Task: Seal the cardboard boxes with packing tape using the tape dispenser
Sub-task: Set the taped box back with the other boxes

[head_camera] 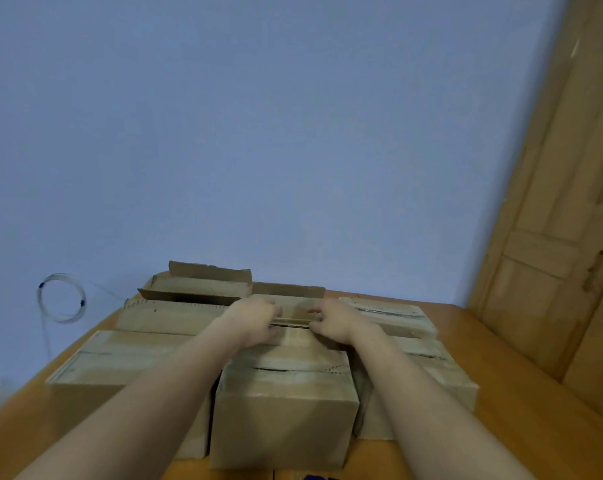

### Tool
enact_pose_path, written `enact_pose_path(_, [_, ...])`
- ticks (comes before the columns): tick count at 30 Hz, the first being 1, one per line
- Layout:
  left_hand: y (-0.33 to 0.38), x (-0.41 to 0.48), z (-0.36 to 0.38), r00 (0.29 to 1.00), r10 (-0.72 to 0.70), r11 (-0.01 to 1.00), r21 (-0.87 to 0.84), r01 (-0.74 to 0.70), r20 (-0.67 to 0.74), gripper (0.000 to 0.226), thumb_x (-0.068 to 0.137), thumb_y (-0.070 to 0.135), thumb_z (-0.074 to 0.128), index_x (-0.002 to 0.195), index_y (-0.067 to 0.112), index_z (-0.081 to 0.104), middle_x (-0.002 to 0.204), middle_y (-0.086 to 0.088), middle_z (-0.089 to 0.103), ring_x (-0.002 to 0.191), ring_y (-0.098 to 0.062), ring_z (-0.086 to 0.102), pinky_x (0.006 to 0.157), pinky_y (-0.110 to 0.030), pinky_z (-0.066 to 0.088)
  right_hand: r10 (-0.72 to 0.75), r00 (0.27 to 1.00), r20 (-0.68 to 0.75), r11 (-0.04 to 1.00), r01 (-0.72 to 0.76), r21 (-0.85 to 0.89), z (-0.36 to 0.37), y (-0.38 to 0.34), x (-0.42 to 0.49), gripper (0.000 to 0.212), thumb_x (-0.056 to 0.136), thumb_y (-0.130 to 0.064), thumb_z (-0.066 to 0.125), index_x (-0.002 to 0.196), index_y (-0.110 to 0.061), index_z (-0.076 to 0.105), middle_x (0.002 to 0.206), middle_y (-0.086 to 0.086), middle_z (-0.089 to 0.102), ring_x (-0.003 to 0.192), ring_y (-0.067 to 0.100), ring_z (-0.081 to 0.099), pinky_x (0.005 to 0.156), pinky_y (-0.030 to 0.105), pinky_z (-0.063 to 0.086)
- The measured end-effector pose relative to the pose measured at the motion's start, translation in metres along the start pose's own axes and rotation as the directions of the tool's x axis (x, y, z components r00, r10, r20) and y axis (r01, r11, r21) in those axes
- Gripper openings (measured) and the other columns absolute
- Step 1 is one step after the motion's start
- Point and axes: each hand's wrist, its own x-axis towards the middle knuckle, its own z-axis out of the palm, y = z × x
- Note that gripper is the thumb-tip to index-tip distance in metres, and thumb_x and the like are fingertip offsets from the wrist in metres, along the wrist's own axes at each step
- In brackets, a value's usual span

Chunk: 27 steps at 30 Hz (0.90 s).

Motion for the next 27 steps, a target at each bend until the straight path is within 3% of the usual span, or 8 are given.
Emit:
enact_pose_path(5, [0.006,0.005,0.021,0.995,-0.088,0.975,-0.200,0.098,0.055,0.041,0.096,0.036,0.051,0.131,0.013,0.049,0.127,-0.006,0.053,0.116,-0.026,0.051,0.095,-0.040,0.045,-0.034,0.999,-0.007,0.998,0.034,-0.048,0.026,-0.015,0.009,0.044,0.087,-0.029,0.056,0.130,-0.022,0.054,0.126,0.003,0.056,0.115,0.025,0.052,0.093,0.036,0.046])
enact_pose_path(9, [0.010,0.012,0.023,0.988,-0.061,0.956,-0.274,0.100,0.144,0.046,0.096,0.036,0.053,0.135,0.014,0.046,0.127,-0.008,0.057,0.113,-0.026,0.053,0.095,-0.039,0.045,-0.023,0.998,0.057,0.993,0.016,0.121,0.042,-0.012,0.016,0.054,0.086,-0.038,0.062,0.135,-0.018,0.052,0.137,0.003,0.050,0.124,0.023,0.047,0.103,0.039,0.040])
enact_pose_path(13, [0.013,0.021,0.011,0.959,-0.011,0.979,-0.193,0.069,0.285,0.043,0.098,0.033,0.050,0.133,0.007,0.051,0.124,-0.011,0.059,0.110,-0.028,0.056,0.093,-0.036,0.044,-0.024,0.987,0.157,0.992,0.004,0.129,0.039,-0.008,0.023,0.066,0.087,-0.042,0.064,0.142,-0.011,0.043,0.146,0.002,0.031,0.133,0.022,0.035,0.112,0.033,0.026])
enact_pose_path(16, [0.014,0.024,0.006,0.943,-0.001,0.991,-0.123,0.044,0.334,0.044,0.099,0.035,0.049,0.132,0.007,0.052,0.126,-0.011,0.057,0.111,-0.028,0.055,0.092,-0.036,0.043,-0.031,0.981,0.192,0.994,0.009,0.111,0.038,-0.007,0.028,0.065,0.088,-0.042,0.063,0.142,-0.013,0.043,0.143,0.005,0.029,0.132,0.024,0.035,0.112,0.036,0.027])
enact_pose_path(19, [0.009,0.028,0.005,0.929,0.028,0.991,-0.132,0.023,0.369,0.054,0.098,0.037,0.050,0.145,0.013,0.038,0.136,-0.010,0.051,0.111,-0.026,0.053,0.092,-0.037,0.044,-0.016,0.983,0.183,0.992,-0.008,0.128,0.044,-0.005,0.032,0.069,0.086,-0.046,0.064,0.143,-0.014,0.042,0.142,0.007,0.029,0.132,0.027,0.035,0.112,0.038,0.029])
enact_pose_path(22, [-0.001,0.033,0.007,0.908,0.025,0.994,-0.105,0.020,0.417,0.078,0.090,0.044,0.060,0.152,0.025,0.017,0.149,-0.004,0.037,0.131,-0.028,0.042,0.106,-0.044,0.039,-0.011,0.980,0.199,0.973,-0.036,0.230,0.046,-0.001,0.031,0.076,0.087,-0.046,0.064,0.147,-0.012,0.033,0.148,0.002,0.023,0.137,0.024,0.030,0.114,0.040,0.025])
enact_pose_path(25, [0.002,0.034,0.016,0.920,-0.007,1.000,0.018,0.000,0.392,0.084,0.086,0.035,0.064,0.151,0.018,0.014,0.154,-0.006,0.026,0.138,-0.027,0.031,0.108,-0.047,0.036,-0.014,0.978,0.208,0.966,-0.040,0.257,0.047,0.004,0.031,0.078,0.087,-0.048,0.062,0.149,-0.014,0.029,0.153,-0.001,0.019,0.141,0.022,0.025,0.115,0.041,0.022])
enact_pose_path(27, [0.004,0.035,0.026,0.938,0.015,1.000,-0.023,-0.007,0.347,0.075,0.089,0.033,0.061,0.147,0.015,0.018,0.152,-0.009,0.025,0.138,-0.027,0.028,0.109,-0.047,0.035,-0.015,0.975,0.223,0.967,-0.043,0.252,0.046,0.003,0.029,0.081,0.086,-0.051,0.062,0.150,-0.016,0.025,0.156,-0.003,0.015,0.143,0.021,0.021,0.116,0.041,0.020])
